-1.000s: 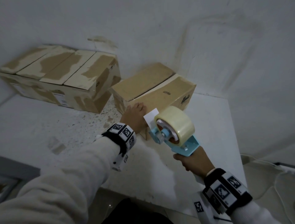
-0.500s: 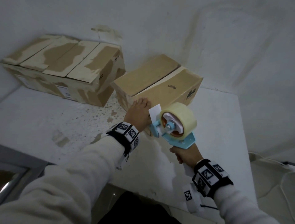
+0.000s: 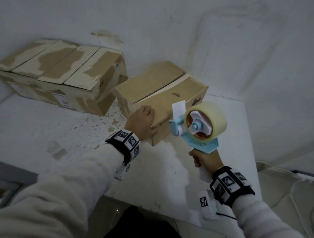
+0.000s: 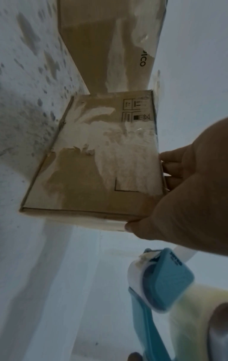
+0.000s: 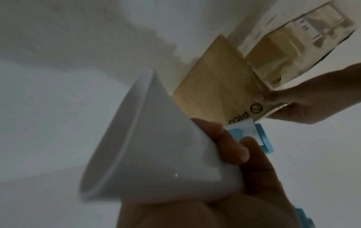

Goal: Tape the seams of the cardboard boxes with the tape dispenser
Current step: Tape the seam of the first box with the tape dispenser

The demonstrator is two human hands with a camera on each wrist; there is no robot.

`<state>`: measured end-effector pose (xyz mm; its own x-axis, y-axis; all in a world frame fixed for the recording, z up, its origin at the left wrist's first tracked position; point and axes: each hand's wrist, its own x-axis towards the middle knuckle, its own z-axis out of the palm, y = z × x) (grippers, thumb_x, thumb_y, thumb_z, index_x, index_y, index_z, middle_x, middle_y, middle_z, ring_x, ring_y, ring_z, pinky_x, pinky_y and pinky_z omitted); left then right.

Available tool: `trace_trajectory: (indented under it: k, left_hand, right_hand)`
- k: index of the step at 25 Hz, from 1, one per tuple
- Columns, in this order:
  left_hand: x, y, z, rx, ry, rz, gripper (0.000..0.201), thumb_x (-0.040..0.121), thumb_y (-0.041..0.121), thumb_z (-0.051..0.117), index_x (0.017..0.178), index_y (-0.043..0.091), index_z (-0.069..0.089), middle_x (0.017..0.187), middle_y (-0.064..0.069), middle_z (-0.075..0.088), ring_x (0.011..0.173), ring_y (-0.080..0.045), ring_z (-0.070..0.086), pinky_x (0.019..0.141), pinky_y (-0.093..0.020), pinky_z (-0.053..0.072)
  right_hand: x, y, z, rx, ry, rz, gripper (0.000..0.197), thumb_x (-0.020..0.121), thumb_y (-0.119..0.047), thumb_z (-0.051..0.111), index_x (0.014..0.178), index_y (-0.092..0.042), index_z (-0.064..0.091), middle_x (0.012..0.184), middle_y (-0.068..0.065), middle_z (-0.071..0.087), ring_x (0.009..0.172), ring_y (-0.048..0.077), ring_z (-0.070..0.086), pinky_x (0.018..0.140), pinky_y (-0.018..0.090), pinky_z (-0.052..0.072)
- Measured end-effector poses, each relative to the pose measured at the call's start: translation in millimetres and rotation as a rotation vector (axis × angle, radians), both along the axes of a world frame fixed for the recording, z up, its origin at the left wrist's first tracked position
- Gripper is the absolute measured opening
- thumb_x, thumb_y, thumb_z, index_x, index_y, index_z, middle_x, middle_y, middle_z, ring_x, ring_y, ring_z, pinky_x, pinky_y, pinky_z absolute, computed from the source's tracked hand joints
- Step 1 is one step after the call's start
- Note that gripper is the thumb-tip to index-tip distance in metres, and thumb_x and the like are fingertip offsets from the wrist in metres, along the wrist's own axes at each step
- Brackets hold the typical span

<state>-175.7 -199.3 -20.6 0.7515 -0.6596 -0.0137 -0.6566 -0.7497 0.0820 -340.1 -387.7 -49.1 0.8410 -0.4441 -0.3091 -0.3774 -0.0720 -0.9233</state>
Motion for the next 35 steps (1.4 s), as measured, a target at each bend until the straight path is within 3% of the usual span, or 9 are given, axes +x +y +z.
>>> trace_trajectory:
  k: [3, 7, 11, 14, 17, 19, 26, 30, 35]
  left_hand:
    - [5, 19, 16, -0.009, 0.052, -0.018, 0.077, 0.079, 0.039, 0.065, 0.141, 0.011, 0.03, 0.138, -0.015, 0.037, 0.125, -0.032, 0.036, 0.1, -0.043, 0.041]
    - [21, 51, 35, 0.267, 0.076, -0.019, 0.092, 0.072, 0.037, 0.072, 0.144, 0.027, 0.016, 0.136, -0.01, 0.028, 0.126, -0.03, 0.03, 0.098, -0.04, 0.042]
    - [51, 67, 60, 0.494, 0.182, -0.079, 0.084, 0.067, 0.047, 0.072, 0.137, 0.033, 0.027, 0.13, -0.005, 0.031, 0.117, -0.025, 0.037, 0.088, -0.032, 0.042]
    - [70, 41, 84, 0.181, 0.438, 0.002, 0.065, 0.079, 0.067, 0.044, 0.122, 0.02, 0.057, 0.125, -0.01, 0.052, 0.099, -0.025, 0.051, 0.091, -0.038, 0.044]
    - [70, -10, 99, -0.515, 0.901, 0.182, 0.068, 0.091, 0.063, 0.026, 0.124, 0.011, 0.055, 0.123, -0.006, 0.061, 0.104, -0.022, 0.059, 0.095, -0.037, 0.043]
    - [70, -39, 107, -0.76, 1.277, 0.188, 0.082, 0.087, 0.07, 0.021, 0.126, 0.005, 0.053, 0.12, -0.011, 0.06, 0.109, -0.027, 0.057, 0.102, -0.041, 0.041]
    - [90, -77, 100, -0.734, 1.535, 0.188, 0.074, 0.085, 0.067, 0.04, 0.112, 0.001, 0.058, 0.106, -0.015, 0.068, 0.099, -0.026, 0.065, 0.088, -0.034, 0.051]
    - [95, -96, 99, -0.669, 1.48, 0.265, 0.041, 0.089, 0.044, 0.054, 0.096, 0.004, 0.059, 0.084, -0.009, 0.066, 0.075, -0.018, 0.064, 0.069, -0.026, 0.051]
    - [113, -111, 101, -0.606, 1.458, 0.279, 0.015, 0.092, 0.013, 0.053, 0.082, 0.006, 0.061, 0.07, -0.006, 0.067, 0.068, -0.015, 0.063, 0.068, -0.024, 0.053]
  right_hand:
    - [13, -2, 20, -0.02, -0.064, -0.032, 0.043, 0.071, 0.003, 0.065, 0.038, -0.016, 0.044, 0.042, 0.01, 0.045, 0.039, 0.024, 0.04, 0.05, 0.032, 0.035]
    - [32, 7, 41, -0.044, -0.148, -0.053, 0.032, 0.071, 0.003, 0.064, 0.046, -0.006, 0.047, 0.044, 0.014, 0.046, 0.039, 0.025, 0.04, 0.048, 0.032, 0.036]
    - [45, 16, 61, -0.042, -0.216, -0.078, 0.028, 0.071, 0.004, 0.063, 0.049, -0.003, 0.048, 0.043, 0.015, 0.046, 0.037, 0.025, 0.04, 0.046, 0.029, 0.036]
    - [54, 22, 75, -0.052, -0.256, -0.127, 0.026, 0.071, 0.005, 0.062, 0.05, -0.001, 0.048, 0.042, 0.014, 0.045, 0.036, 0.024, 0.039, 0.046, 0.028, 0.036]
    - [62, 26, 85, -0.01, -0.273, -0.205, 0.025, 0.07, 0.006, 0.064, 0.053, -0.004, 0.048, 0.04, 0.006, 0.046, 0.037, 0.02, 0.039, 0.044, 0.028, 0.035]
    - [66, 25, 88, -0.022, -0.271, -0.255, 0.028, 0.069, 0.006, 0.065, 0.052, -0.009, 0.048, 0.038, 0.001, 0.047, 0.039, 0.02, 0.039, 0.044, 0.03, 0.035]
    - [65, 22, 82, -0.026, -0.282, -0.391, 0.028, 0.07, 0.007, 0.065, 0.053, -0.006, 0.045, 0.038, 0.002, 0.046, 0.038, 0.017, 0.041, 0.044, 0.026, 0.037]
    - [67, 23, 78, -0.061, -0.306, -0.389, 0.035, 0.072, 0.01, 0.063, 0.049, -0.007, 0.044, 0.035, -0.001, 0.046, 0.035, 0.011, 0.042, 0.043, 0.018, 0.039]
    - [78, 20, 75, -0.116, -0.36, -0.385, 0.036, 0.074, 0.015, 0.062, 0.05, -0.006, 0.047, 0.034, -0.002, 0.046, 0.036, 0.011, 0.042, 0.044, 0.016, 0.038]
